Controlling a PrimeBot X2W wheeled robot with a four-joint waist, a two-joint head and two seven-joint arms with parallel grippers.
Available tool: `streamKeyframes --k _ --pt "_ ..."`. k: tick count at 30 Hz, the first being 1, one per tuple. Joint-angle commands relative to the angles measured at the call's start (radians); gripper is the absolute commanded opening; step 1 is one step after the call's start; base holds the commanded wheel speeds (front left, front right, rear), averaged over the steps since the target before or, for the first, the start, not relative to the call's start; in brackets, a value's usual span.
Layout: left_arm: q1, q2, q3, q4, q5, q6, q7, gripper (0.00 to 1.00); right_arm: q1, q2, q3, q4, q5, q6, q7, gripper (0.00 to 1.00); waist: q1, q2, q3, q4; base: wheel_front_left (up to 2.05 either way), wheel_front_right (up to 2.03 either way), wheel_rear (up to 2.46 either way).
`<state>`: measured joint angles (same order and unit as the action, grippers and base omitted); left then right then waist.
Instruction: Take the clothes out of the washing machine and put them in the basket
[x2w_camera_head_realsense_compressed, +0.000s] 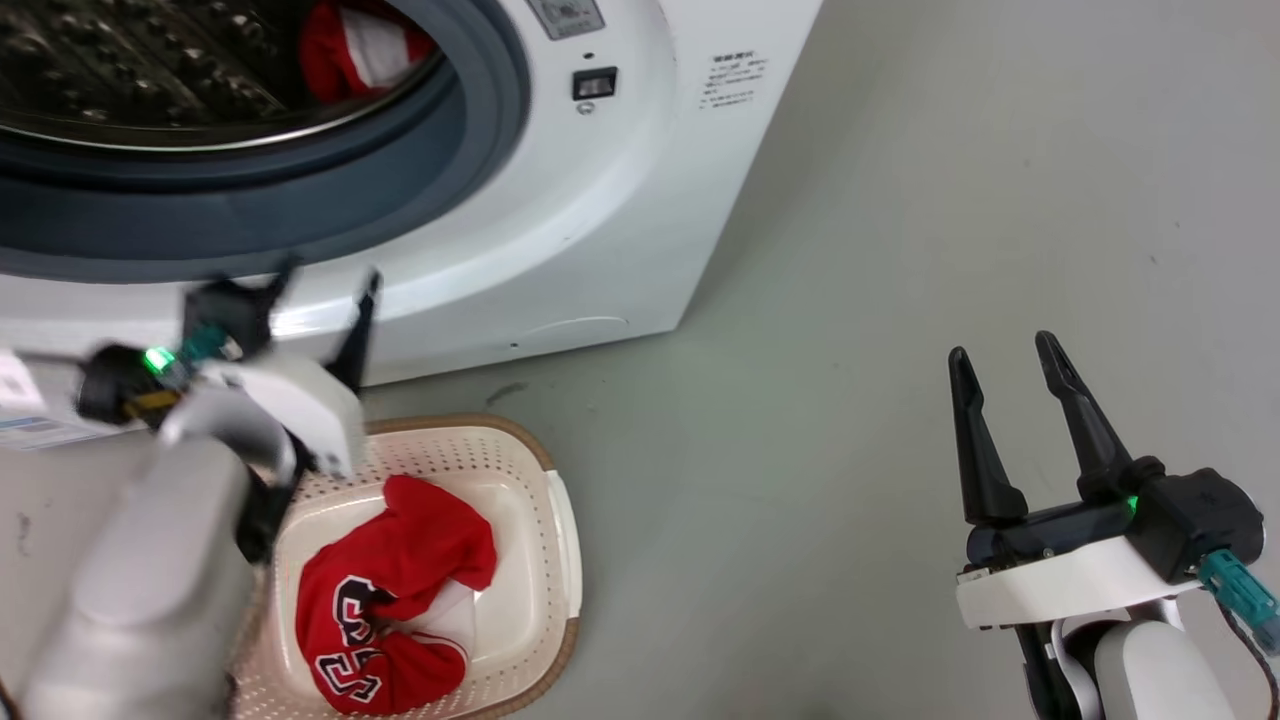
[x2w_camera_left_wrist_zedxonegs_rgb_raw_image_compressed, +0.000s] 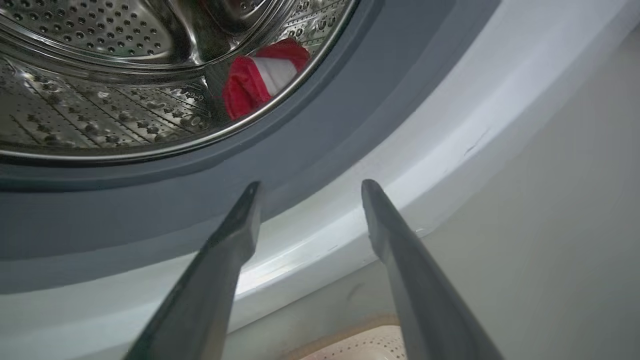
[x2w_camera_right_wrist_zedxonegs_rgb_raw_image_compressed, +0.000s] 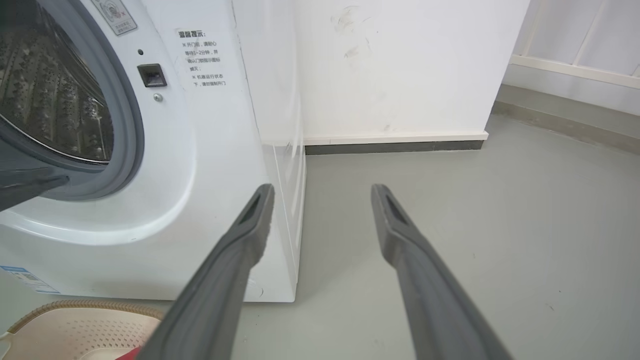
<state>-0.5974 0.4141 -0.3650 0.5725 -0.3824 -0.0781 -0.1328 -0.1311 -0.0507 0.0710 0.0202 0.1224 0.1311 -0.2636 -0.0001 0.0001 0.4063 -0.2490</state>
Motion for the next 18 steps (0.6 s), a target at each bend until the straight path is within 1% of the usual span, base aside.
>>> streamKeyframes --k 1,5,8,11,14,18 --pt "-0.029 0.015 0.009 -0.009 -0.006 0.000 0.016 1.00 0.007 0.001 0.002 -0.003 0.005 -0.001 -0.002 1.00 0.0001 -0.0001 0.025 -0.025 0.00 0.00 0.00" --pt "-0.142 0.058 0.027 -0.040 -0.028 -0.011 0.137 1.00 0.006 0.001 0.017 -0.006 0.024 -0.001 -0.002 1.00 0.0001 -0.0001 0.072 -0.065 0.00 0.00 0.00" --pt "-0.249 0.102 0.036 -0.036 -0.045 -0.019 0.266 1.00 -0.005 0.001 0.032 -0.012 0.041 -0.001 -0.002 1.00 0.0001 -0.0001 0.116 -0.098 0.00 0.00 0.00" --pt "-0.375 0.141 0.023 -0.035 -0.030 -0.026 0.389 1.00 -0.022 0.001 0.047 -0.018 0.058 -0.001 -0.002 1.00 0.0001 -0.0001 0.171 -0.133 0.00 0.00 0.00" --pt "-0.511 0.173 0.020 0.000 -0.028 -0.031 0.507 1.00 -0.028 0.001 0.068 -0.019 0.075 -0.001 -0.002 1.00 0.0001 -0.0001 0.216 -0.170 0.00 0.00 0.00" --pt "-0.675 0.193 0.013 0.072 -0.028 -0.033 0.661 1.00 -0.026 0.001 0.103 -0.021 0.098 -0.001 -0.002 1.00 0.0001 -0.0001 0.262 -0.219 0.00 0.00 0.00"
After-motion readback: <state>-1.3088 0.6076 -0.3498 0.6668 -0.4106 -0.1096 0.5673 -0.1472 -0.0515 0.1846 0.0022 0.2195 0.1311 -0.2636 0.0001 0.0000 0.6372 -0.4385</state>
